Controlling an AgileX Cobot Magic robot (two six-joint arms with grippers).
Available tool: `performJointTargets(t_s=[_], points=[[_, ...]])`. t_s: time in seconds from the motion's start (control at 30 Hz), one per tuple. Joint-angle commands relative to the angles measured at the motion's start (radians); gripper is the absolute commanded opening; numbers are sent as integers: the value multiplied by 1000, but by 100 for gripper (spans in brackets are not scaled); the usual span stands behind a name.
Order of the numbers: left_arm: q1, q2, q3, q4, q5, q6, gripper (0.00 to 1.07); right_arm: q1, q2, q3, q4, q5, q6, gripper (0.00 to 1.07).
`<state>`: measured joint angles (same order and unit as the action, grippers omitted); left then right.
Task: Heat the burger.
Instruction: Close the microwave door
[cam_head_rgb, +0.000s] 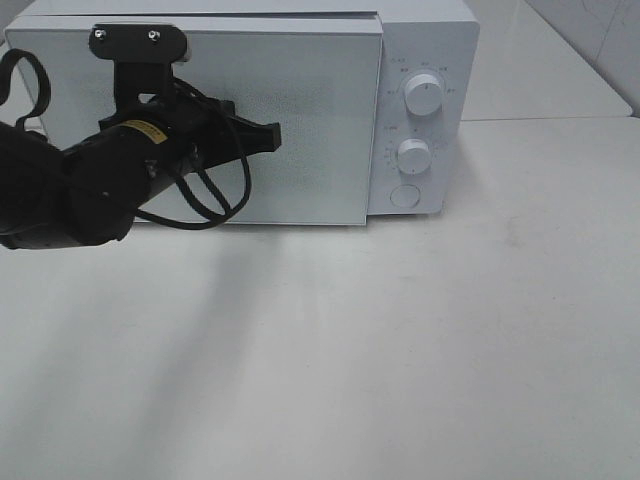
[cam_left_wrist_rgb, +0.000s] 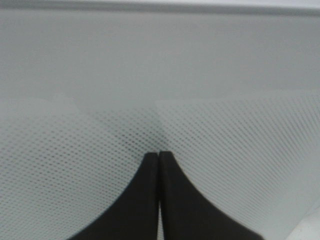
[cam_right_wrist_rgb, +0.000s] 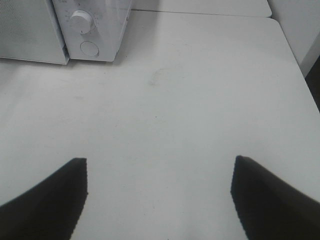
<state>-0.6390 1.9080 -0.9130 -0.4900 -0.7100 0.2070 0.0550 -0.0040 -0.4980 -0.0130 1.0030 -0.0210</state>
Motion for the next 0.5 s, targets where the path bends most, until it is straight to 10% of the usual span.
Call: performJointTargets(t_s=[0.03,0.5], points=[[15,23,-75,-63,-38,33,0,-8,-27,2,0,-6,8,76],[11,79,-228,-154,71,133,0,-8,-27,2,0,-6,8,76]])
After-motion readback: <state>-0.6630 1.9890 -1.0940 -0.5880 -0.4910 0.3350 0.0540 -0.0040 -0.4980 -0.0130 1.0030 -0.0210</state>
